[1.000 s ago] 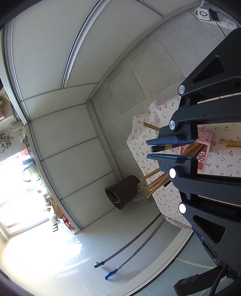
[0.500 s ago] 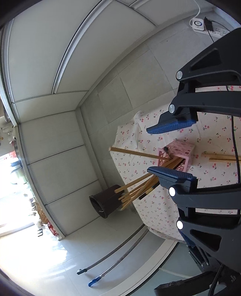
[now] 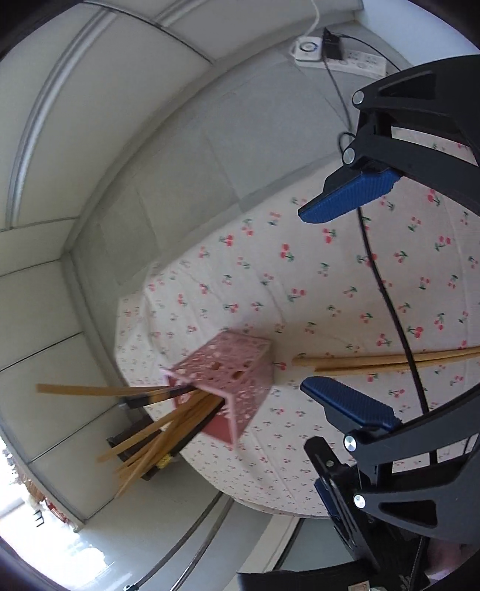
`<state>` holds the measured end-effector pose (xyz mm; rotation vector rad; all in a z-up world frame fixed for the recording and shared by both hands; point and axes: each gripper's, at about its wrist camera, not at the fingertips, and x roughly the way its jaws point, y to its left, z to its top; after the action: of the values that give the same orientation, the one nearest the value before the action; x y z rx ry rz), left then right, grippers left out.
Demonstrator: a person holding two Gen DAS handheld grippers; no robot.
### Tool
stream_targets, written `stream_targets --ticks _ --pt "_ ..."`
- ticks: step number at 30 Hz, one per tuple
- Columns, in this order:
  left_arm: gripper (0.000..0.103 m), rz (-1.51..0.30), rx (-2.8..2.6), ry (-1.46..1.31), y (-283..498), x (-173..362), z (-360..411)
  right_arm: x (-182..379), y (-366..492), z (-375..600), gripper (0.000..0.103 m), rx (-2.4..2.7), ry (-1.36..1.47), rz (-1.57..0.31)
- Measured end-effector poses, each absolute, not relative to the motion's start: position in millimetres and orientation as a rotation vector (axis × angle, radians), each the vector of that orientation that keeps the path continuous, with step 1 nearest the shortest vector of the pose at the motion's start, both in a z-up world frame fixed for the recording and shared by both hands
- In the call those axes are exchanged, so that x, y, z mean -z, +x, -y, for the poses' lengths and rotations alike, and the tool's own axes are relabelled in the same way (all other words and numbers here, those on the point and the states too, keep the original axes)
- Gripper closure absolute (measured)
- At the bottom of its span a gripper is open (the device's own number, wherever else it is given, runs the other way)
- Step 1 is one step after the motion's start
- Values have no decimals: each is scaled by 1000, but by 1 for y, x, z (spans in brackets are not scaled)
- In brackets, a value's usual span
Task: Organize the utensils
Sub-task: 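Move both open grippers back down to the last wooden chopsticks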
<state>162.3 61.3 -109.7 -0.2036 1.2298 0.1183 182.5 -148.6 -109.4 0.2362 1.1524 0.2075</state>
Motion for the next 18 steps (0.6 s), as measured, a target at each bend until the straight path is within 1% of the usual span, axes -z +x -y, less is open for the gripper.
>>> stream_targets --ticks 2,6,13,18 --pt "18 -1271 -116 -217 162 122 -61 124 176 151 20 -218 250 -1221" --pt "18 -1306 -133 -254 164 137 -62 140 153 150 20 -221 214 -1279" --pt "18 -1331 -136 -263 171 152 -57 152 134 158 20 -227 241 -1340" --pt "18 -1339 -143 -245 178 160 -47 150 136 162 20 -225 263 -1338"
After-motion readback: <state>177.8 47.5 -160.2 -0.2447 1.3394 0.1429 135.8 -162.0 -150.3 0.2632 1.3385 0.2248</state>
